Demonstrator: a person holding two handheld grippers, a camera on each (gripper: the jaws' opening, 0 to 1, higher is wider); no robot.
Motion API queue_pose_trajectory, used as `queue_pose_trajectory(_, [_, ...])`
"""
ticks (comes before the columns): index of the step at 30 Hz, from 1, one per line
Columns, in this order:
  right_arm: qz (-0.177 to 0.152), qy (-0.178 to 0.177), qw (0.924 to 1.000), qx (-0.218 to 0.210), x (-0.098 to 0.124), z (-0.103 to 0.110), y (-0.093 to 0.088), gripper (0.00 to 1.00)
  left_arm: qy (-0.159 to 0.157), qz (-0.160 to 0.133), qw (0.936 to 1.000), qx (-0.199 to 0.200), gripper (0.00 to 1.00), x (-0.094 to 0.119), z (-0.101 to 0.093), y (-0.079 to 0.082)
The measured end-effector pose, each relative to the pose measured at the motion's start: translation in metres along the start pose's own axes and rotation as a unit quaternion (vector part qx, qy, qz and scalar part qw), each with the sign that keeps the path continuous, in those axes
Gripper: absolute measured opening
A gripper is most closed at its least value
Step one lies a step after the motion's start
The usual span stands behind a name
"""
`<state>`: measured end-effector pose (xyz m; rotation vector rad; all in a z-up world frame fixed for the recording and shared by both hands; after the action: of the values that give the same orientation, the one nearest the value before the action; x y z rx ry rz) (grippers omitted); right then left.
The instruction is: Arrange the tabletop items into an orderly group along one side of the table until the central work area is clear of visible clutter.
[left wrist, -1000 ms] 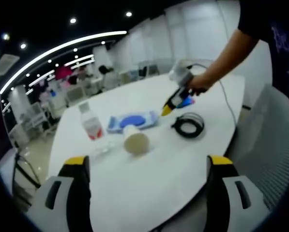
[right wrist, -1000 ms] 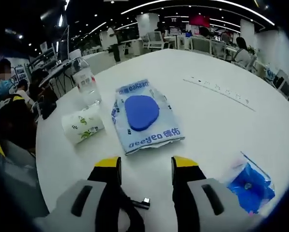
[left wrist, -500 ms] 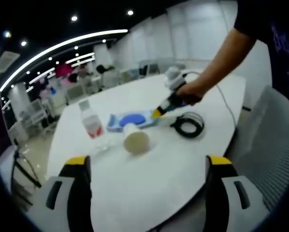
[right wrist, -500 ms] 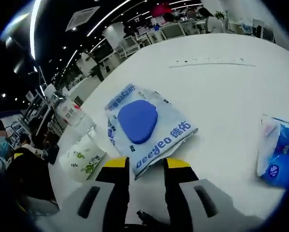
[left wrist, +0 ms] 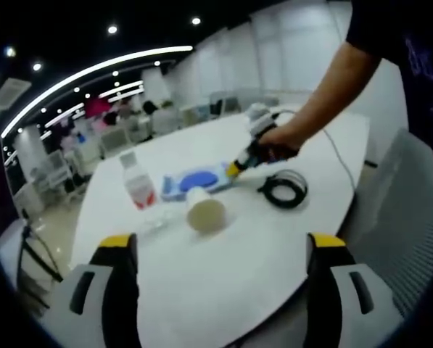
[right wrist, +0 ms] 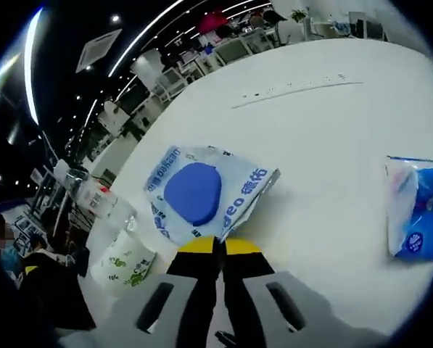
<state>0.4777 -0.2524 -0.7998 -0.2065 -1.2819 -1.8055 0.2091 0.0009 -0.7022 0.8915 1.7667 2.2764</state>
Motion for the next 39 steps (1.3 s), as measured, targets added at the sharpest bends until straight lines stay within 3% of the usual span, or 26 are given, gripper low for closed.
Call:
queue_pose_trajectory(11, [-0.004,-0.002,0.9992,0.040,0.011,-0.008,0.013,0.01,-0.003,-0.002,1.0000,-0.002,0.92,-0.001,-0.001,0.000])
queue_pose_trajectory(24, [0.012,-0.017,0.9968,0.077,0.035,-0.041,0.026,0.01,-0.008,0.000,0.9999,-0.007,0.92,-0.002,-0.002,0.000])
queue_pose_trajectory(36, [0.049,-0.015,0.9912,0.122,0.051,-0.055,0.025,0.01,-0.012,0.004,0.9998,-0.014,0.91,-0.002,-0.005,0.002])
queue_pose_trajectory(39, [0.069,-0.015,0.9853,0.155,0.056,-0.060,0.025,0.01,-0.012,0.006,0.9998,-0.017,0.91,-0.002,-0.005,0.002])
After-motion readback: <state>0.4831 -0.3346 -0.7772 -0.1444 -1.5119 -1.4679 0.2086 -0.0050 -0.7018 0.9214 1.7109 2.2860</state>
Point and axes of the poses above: the point that each gripper's makers call its tool centre point, and the gripper's own axes: x roughly backward along the fingers, z roughly to its left, y roughly out of its top, the point moved 9 cm from there along x, roughly backward along the fingers, and after that the axes turned 4 degrees about -z, right-handed, at the moved point
